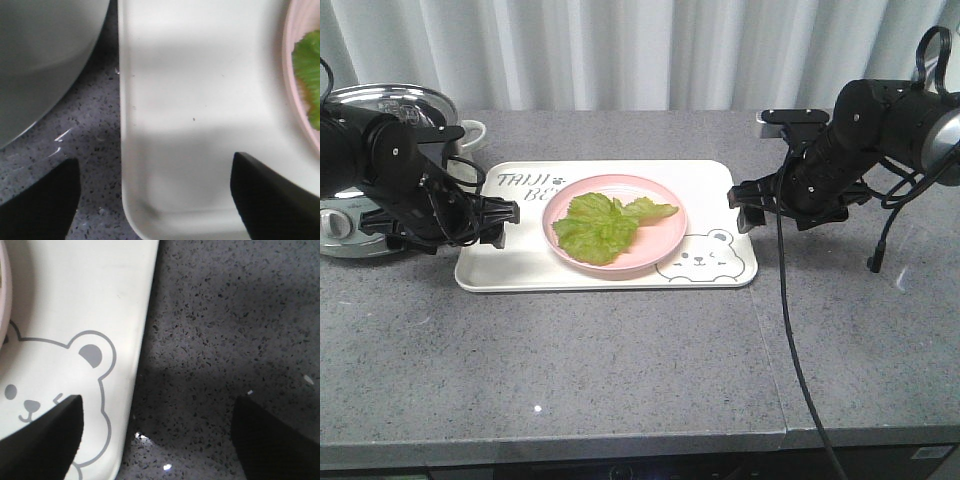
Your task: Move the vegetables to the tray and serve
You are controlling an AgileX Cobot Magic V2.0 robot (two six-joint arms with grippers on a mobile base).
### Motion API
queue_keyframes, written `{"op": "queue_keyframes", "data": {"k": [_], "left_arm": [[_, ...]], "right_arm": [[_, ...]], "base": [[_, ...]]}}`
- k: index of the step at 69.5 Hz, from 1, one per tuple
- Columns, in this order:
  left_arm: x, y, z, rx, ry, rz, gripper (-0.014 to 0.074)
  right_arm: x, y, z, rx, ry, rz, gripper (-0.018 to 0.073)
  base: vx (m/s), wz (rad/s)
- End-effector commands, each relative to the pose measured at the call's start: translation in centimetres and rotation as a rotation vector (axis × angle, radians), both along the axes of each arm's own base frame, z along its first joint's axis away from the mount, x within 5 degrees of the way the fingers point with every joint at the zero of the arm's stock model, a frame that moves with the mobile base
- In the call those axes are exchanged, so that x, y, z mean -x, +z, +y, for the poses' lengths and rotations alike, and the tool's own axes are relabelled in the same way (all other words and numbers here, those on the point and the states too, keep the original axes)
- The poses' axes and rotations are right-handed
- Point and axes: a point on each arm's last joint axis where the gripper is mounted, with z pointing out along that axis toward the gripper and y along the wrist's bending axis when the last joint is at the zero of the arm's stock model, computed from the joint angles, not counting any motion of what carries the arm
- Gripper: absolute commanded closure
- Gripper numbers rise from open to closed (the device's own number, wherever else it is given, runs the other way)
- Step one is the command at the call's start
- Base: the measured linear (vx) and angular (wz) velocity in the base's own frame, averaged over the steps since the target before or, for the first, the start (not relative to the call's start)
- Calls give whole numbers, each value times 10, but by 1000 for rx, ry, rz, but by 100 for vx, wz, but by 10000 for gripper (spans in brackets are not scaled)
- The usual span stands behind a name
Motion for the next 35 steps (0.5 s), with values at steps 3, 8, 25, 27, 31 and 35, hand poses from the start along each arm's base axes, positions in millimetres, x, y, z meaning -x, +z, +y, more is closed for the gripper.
{"op": "queue_keyframes", "data": {"k": [3,8,25,27,31,35], "left_arm": [[-1,29,0,40,15,-120,18],[-1,29,0,46,24,-125,18],[-3,30,0,55,29,-150,18],[-4,31,0,56,29,-152,18],[-4,31,-1,57,28,-157,18],[-4,31,-1,58,28,-160,18]], "right_arm": [[0,29,0,-25,-1,-108,-20],[-1,24,1,-39,1,-89,-20],[-4,11,3,-44,4,-54,-20],[-4,11,3,-44,4,-54,-20],[-4,11,3,-44,4,-51,-20],[-4,10,3,-43,5,-49,-20]], "base": [[0,0],[0,0],[0,0],[0,0],[0,0],[0,0]]}}
